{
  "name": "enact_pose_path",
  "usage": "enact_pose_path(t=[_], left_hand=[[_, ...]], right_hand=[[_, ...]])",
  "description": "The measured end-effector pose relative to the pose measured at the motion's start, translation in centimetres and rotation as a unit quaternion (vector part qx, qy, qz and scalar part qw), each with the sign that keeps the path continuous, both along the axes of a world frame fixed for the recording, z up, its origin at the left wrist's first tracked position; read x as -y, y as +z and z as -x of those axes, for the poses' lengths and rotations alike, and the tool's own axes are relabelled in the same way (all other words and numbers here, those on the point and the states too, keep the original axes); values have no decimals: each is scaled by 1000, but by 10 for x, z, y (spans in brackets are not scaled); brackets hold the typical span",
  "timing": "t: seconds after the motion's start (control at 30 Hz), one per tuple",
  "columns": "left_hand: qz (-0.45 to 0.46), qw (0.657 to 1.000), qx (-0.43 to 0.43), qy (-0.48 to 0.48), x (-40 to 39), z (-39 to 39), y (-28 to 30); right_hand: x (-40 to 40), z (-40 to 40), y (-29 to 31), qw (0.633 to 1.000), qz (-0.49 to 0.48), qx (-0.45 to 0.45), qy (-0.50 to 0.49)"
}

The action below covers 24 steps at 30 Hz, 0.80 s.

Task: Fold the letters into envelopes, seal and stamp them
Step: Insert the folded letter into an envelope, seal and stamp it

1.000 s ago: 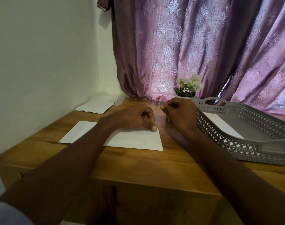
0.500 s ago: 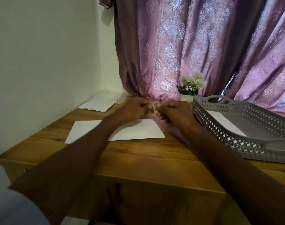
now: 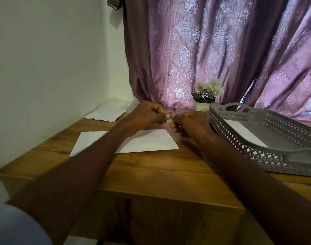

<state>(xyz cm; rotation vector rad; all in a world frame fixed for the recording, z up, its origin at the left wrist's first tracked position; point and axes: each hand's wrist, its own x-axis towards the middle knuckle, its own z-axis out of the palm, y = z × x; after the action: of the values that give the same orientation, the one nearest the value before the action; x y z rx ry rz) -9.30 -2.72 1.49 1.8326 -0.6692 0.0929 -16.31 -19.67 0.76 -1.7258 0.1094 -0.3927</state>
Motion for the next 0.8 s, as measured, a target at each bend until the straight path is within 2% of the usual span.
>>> enact_pose_path(t=[0.1, 0.23, 0.37, 0.53, 0.7, 0.8], left_hand=[[-2, 1000, -7, -3, 1, 0, 0], [-20, 999, 12, -36, -1, -1, 0], [-70, 995, 40, -56, -1, -4, -4], [-112, 991, 63, -42, -3, -6, -7], [-144, 986, 79, -11, -11, -11, -2], [-239, 969, 41, -47, -19, -14, -2]], right_hand=[[3, -5, -3, 988, 127, 60, -59], [4, -5, 3, 984, 121, 130, -25], [3, -4, 2, 982, 145, 122, 7], [4, -5, -1, 972, 202, 121, -9], [9, -3, 2, 988, 125, 87, 10], [14, 2, 4, 991, 112, 25, 69]])
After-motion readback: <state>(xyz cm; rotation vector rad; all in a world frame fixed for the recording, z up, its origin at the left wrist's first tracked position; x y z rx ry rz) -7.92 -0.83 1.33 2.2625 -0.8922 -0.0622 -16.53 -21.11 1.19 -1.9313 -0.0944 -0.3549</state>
